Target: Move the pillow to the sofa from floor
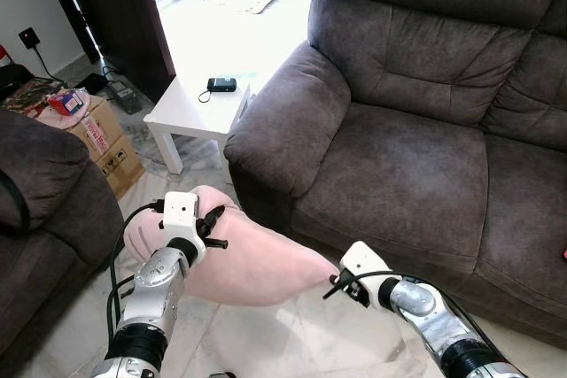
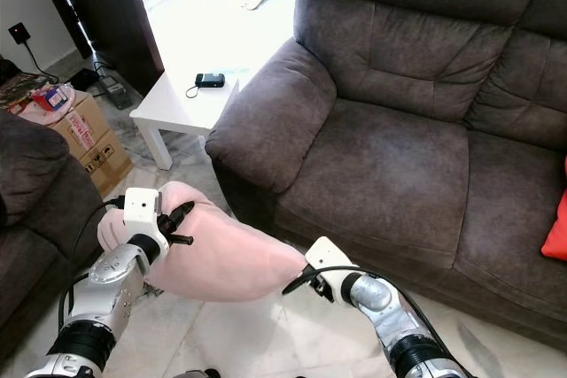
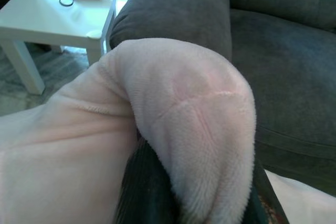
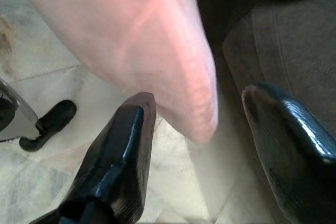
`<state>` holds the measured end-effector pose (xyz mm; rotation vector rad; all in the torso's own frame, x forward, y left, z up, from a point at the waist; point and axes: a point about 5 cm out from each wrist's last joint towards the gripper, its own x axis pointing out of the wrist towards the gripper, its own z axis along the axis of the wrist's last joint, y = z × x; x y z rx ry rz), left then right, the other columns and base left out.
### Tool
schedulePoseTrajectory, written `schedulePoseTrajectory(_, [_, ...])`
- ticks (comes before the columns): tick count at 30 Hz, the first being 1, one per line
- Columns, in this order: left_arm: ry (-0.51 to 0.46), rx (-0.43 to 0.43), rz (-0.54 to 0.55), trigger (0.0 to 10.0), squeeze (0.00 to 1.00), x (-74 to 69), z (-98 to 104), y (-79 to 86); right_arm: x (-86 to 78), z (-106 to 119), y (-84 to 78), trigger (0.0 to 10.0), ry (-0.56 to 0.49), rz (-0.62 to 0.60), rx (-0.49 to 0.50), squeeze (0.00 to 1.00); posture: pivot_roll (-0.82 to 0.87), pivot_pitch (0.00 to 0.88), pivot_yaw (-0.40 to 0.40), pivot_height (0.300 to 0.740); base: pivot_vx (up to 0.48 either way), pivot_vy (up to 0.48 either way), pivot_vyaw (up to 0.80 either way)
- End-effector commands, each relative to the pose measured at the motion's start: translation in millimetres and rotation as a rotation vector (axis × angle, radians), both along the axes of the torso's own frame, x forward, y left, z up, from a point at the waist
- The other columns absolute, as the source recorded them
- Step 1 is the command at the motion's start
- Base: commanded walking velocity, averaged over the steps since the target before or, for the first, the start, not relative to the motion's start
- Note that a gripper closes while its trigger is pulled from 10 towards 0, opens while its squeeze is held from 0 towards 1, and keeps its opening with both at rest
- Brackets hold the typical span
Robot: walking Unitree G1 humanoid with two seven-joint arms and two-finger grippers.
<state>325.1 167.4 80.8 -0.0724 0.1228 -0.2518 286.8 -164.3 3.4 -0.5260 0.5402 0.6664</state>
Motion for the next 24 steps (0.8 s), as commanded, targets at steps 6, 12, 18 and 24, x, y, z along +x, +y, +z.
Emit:
schedulePoseTrajectory(6, [-0.108,-0.006,-0.066,10.0,0.0,9.5,30,-7.2,-1.5,-3,-2.5,10.0,0.01,0.021,-0.049,1.0,0.05,0.137,0.006,0.74,0.0,0.0,0.0])
schedulePoseTrajectory(12, [-0.108,-0.011,-0.088,10.0,0.0,8.9,32,-9.5,-2.3,-6,-1.8,10.0,0.033,0.017,-0.049,1.0,0.06,0.134,0.004,0.74,0.0,0.0,0.0])
schedulePoseTrajectory(18, [-0.108,-0.012,-0.111,10.0,0.0,8.7,35,-11.2,-3.1,-10,-4.5,10.0,0.038,-0.007,-0.093,1.0,0.06,0.132,0.004,0.74,0.0,0.0,0.0])
schedulePoseTrajectory(24, [-0.113,-0.022,-0.144,10.0,0.0,7.6,38,-15.6,-7.1,-14,-5.1,10.0,0.076,0.004,-0.11,0.97,0.06,0.132,0.002,0.74,0.0,0.0,0.0])
